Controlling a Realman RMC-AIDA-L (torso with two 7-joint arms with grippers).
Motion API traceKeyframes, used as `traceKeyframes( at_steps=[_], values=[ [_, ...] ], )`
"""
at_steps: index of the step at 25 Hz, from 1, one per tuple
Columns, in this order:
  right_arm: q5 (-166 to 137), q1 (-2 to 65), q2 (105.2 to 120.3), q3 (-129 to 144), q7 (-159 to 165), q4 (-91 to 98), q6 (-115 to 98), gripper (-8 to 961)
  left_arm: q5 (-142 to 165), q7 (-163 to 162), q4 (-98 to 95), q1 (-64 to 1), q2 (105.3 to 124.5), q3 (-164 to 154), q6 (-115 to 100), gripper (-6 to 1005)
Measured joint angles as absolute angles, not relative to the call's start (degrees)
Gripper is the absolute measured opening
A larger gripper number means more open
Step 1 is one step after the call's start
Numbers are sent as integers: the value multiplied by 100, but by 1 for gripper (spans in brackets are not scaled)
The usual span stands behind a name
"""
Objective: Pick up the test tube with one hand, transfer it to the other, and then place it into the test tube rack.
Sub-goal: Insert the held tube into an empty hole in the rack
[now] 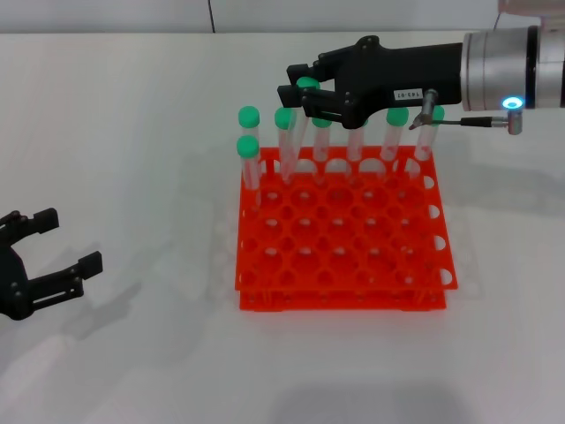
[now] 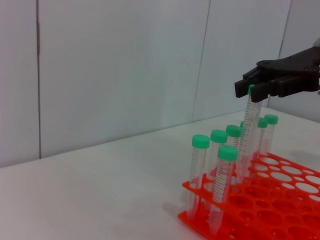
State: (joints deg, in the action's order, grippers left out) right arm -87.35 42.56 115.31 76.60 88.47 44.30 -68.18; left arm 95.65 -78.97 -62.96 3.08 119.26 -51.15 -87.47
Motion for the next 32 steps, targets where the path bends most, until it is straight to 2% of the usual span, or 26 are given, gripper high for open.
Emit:
traceKeyframes(
  at_steps=[32],
  values=[
    [-8781,4351,11521,8099,8921,4422,-6397,332,9704,-7945,-6213,58,11919,-5109,-8657,893]
  ],
)
